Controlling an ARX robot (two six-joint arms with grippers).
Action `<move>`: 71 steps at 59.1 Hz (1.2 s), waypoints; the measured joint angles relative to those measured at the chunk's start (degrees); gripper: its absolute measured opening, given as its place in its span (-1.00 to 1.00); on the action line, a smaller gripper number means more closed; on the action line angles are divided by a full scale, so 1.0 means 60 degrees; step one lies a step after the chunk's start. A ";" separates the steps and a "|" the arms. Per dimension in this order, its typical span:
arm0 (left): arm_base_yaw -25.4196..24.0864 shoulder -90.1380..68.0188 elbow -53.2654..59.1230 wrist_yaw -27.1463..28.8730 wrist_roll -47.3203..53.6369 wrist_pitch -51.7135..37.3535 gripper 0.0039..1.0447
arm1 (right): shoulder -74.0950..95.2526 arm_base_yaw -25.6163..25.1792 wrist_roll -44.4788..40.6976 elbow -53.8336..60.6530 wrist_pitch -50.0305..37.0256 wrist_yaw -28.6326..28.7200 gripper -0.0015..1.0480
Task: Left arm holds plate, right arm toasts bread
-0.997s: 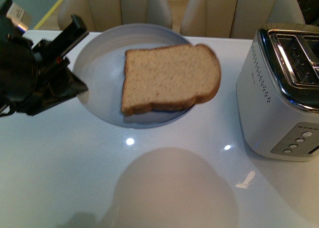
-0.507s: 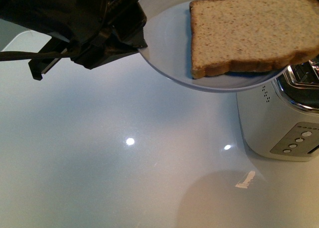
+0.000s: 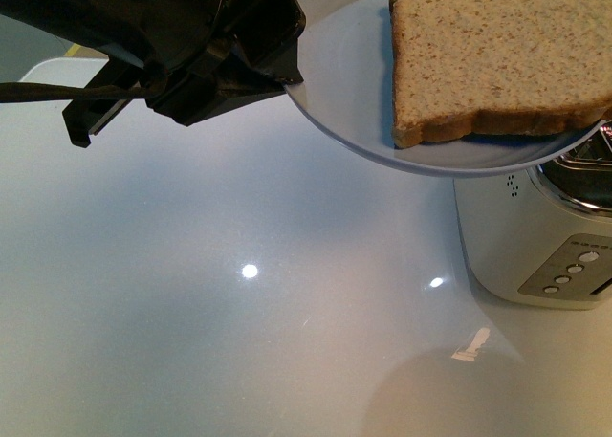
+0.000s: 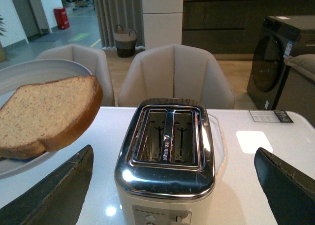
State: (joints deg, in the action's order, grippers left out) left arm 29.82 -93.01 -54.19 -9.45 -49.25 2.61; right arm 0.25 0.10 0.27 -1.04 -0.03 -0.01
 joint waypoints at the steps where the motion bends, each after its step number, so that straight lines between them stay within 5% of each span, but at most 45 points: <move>1: 0.0000 0.0000 0.0000 0.0000 0.0004 0.0000 -0.95 | 0.0000 0.0000 -0.0004 0.0000 0.0000 0.0000 0.83; 14: 0.0000 0.0000 0.0000 0.0004 0.0000 0.0000 -0.95 | 0.0000 0.0000 -0.0004 0.0000 0.0000 0.0000 0.83; 21: -0.0004 0.0000 0.0000 0.0011 0.0000 0.0004 -0.95 | 0.1880 0.0055 0.1566 -0.1177 0.2783 -0.1257 0.83; 25: 0.0007 0.0007 -0.0004 -0.0011 -0.0004 0.0004 -0.95 | 0.2852 -0.0080 0.2302 -0.1464 0.2940 -0.1191 0.83; 52: 0.0011 0.0007 -0.0004 -0.0015 -0.0004 0.0004 -0.95 | 0.8670 0.0481 0.6816 -0.3446 -0.2747 0.1388 0.83; 71: 0.0011 0.0007 -0.0004 -0.0011 -0.0007 0.0004 -0.95 | 1.1322 0.1402 0.8874 -0.3763 -0.5617 0.1475 0.83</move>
State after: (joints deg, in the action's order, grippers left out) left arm 29.89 -92.97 -54.22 -9.52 -49.30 2.63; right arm 68.18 8.51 53.52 -23.62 -33.74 8.84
